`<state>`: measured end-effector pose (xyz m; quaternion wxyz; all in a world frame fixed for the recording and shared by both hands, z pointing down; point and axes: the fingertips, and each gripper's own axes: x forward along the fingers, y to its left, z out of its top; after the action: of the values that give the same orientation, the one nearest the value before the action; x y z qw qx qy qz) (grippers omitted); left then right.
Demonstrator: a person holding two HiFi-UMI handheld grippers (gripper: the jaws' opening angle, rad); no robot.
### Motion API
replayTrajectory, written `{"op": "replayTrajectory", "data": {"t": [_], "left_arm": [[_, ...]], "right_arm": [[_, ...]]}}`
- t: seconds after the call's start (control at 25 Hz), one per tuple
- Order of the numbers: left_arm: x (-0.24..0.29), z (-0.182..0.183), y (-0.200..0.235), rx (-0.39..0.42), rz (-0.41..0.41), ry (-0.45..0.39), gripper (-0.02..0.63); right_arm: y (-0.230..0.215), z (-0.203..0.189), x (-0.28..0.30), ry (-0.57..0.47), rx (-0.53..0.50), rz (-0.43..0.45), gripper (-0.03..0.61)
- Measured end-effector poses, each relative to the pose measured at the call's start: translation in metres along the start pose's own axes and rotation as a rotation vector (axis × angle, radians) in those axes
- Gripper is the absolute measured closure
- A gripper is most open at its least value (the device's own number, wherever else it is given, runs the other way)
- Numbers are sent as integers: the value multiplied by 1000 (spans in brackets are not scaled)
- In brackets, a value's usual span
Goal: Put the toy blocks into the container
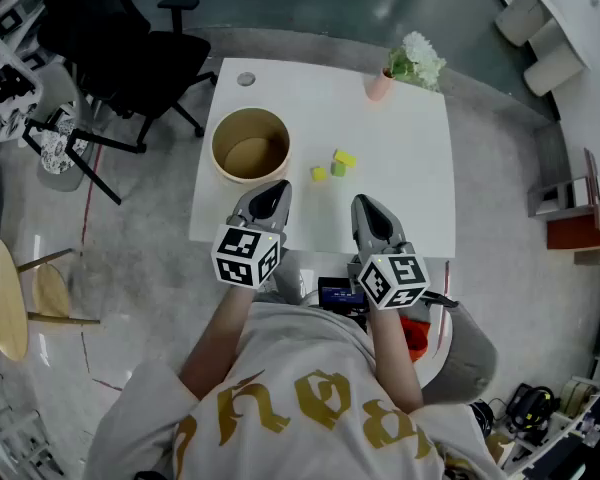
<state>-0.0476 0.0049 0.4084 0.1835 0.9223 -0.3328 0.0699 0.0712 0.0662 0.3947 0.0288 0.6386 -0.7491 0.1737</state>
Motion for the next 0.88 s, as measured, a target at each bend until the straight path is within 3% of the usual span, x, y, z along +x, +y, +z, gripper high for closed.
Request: {"op": "replayTrajectory", "data": {"t": [0.4, 0.6, 0.68, 0.88], "left_arm": [[-8, -8, 13, -5, -8, 13, 614], [-8, -24, 10, 9, -18, 51, 614], [-7, -30, 8, 4, -25, 65, 613], [4, -48, 3, -10, -40, 108, 614]], "right_arm": [[14, -10, 9, 17, -47, -32, 558], [13, -19, 8, 68, -130, -74, 554], [14, -24, 9, 90, -147, -71, 492], [5, -38, 15, 129, -143, -59, 446]]}}
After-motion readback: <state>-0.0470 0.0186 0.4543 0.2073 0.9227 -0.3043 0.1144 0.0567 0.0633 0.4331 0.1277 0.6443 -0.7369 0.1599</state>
